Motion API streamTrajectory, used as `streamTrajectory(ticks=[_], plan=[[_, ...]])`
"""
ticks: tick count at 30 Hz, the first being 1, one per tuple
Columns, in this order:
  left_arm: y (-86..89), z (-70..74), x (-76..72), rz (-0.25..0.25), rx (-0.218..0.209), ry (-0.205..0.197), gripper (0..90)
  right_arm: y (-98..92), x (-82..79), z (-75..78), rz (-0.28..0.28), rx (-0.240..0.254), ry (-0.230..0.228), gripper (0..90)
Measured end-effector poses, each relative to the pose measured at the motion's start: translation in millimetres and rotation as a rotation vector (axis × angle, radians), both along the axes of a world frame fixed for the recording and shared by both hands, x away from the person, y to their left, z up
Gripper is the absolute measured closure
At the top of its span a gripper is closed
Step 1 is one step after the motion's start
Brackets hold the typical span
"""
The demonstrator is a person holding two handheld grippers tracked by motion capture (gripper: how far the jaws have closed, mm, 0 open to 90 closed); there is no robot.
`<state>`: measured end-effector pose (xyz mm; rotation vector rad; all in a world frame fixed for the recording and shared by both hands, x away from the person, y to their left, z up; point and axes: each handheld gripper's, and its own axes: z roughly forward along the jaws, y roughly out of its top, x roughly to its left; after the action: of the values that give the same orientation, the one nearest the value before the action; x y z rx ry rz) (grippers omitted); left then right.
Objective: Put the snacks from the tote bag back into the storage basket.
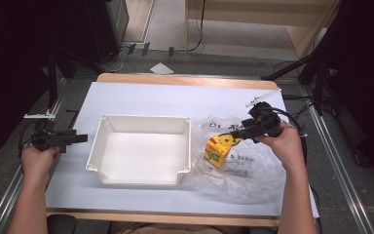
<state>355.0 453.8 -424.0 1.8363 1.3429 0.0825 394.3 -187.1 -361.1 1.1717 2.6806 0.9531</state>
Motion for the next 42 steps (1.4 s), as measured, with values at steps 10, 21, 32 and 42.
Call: streamTrajectory(ticks=[10,21,32,42], plan=[[-0.6,0.0,0.7,-0.006,-0.001,-0.002,15.1,-0.3,0.2,-1.4,-0.006,-0.004,0.000,29.5],[-0.7,0.3,0.6,-0.006,-0.001,-0.003,15.1,-0.9,0.4,-1.5,-0.009,-0.003,-0.002,28.0],[-1.7,0.4,0.8,-0.007,0.003,-0.001,15.1,-1.6,1.6,-2.2,-0.031,-0.006,-0.009,24.2],[-1.8,0.2,0.8,-0.007,0.005,0.000,15.1,-1.3,1.1,-2.7,-0.017,-0.006,-0.013,22.1]])
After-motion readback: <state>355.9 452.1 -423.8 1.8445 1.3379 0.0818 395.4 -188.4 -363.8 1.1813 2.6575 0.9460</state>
